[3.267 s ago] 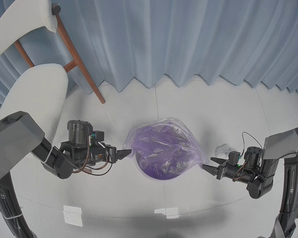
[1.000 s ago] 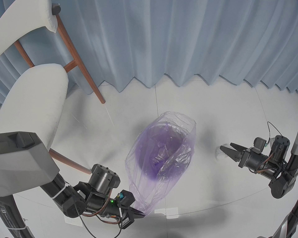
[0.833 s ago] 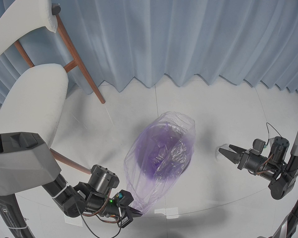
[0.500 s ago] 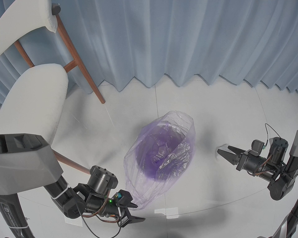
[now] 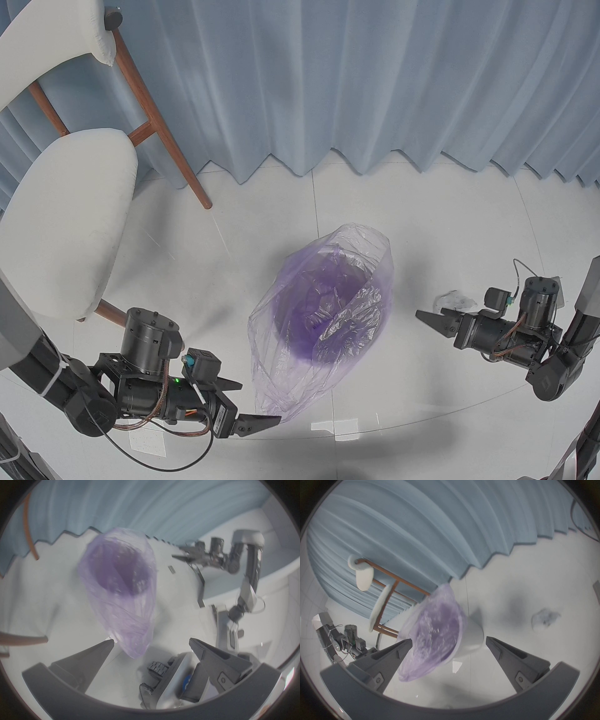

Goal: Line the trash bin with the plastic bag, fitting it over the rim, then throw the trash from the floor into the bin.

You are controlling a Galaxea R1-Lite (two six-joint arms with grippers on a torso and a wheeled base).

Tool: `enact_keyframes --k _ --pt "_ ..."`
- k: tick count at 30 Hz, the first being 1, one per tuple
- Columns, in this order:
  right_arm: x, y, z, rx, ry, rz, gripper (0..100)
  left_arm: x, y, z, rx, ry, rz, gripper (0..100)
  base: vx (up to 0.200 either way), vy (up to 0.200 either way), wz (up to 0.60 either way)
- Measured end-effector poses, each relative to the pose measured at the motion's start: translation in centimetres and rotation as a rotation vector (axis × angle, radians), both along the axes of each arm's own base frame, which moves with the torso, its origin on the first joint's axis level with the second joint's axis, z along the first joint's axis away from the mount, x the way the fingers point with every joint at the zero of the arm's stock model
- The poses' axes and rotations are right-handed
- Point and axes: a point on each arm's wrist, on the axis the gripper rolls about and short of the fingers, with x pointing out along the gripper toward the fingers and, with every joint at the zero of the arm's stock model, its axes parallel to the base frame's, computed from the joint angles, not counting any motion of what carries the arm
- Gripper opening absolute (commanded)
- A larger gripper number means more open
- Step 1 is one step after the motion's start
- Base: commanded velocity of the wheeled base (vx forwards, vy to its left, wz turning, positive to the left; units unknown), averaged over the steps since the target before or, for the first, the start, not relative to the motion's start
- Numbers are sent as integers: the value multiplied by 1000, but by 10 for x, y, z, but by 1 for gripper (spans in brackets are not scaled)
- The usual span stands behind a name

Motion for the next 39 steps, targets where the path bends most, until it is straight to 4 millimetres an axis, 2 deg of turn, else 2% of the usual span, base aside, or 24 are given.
enact_keyframes --k 5,12,20,21,26,27,34,39 --pt "0 27 -8 -53 149 10 100 12 -1 10 11 -38 150 100 0 0 0" --pt "13 70 -5 -75 121 45 100 46 -13 11 -20 -35 303 100 0 0 0" --pt "28 91 -11 -108 150 48 100 74 -16 2 -12 -44 389 100 0 0 0" --pt "30 93 -12 -111 152 48 0 77 -17 2 -10 -51 402 100 0 0 0" --pt "42 100 -15 -121 141 34 0 93 -20 1 -12 -76 431 100 0 0 0" --pt "43 101 -16 -121 139 32 0 95 -21 1 -15 -81 432 0 0 0 0" --pt "48 103 -19 -134 136 24 0 101 -23 0 -19 -86 434 0 0 0 0" --pt "42 88 -19 -155 142 -4 0 102 -24 -2 -16 -83 434 0 0 0 0"
